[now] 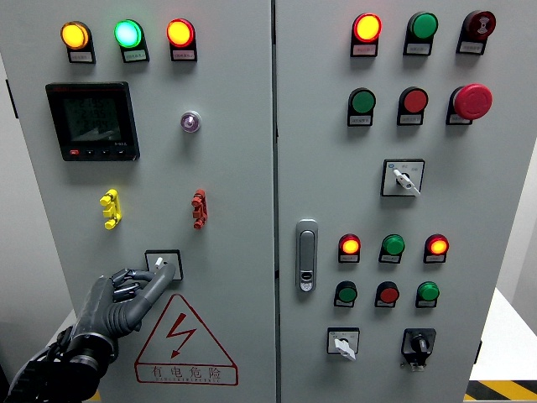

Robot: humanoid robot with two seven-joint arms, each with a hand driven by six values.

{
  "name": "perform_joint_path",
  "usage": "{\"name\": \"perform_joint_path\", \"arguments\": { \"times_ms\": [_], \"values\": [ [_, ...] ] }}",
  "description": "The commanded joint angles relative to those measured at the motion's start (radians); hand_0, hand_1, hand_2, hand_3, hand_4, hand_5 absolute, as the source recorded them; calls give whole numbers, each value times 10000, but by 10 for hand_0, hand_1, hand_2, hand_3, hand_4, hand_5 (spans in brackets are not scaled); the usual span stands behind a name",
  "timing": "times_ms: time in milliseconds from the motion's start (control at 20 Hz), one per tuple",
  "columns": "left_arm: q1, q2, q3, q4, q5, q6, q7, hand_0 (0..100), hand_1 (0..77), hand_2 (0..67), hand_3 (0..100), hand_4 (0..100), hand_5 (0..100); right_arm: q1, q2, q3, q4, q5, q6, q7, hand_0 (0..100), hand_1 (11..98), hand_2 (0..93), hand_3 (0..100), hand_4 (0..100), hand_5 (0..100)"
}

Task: Turn on light switch 1
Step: 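Close the left hand fingers around the rotary switch knob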

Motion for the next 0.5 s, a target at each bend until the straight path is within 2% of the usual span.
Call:
{"name": "perform_joint_path", "arguments": {
  "times_ms": [0,200,450],
  "values": [
    [-15,0,-2,0,0,0,0,0,556,529,1000,1000,1000,0,-6,0,0,0,-9,0,0,194,0,197,194,106],
    [-15,0,-2,15,0,0,76,0,555,532,1000,1000,1000,0,9,0,0,0,-9,0,0,193,0,197,194,106],
    [-92,0,-2,15,0,0,168,0,551,539,1000,1000,1000,0,-6,-1,15,0,6,0,0,196,0,197,194,106]
  ]
}}
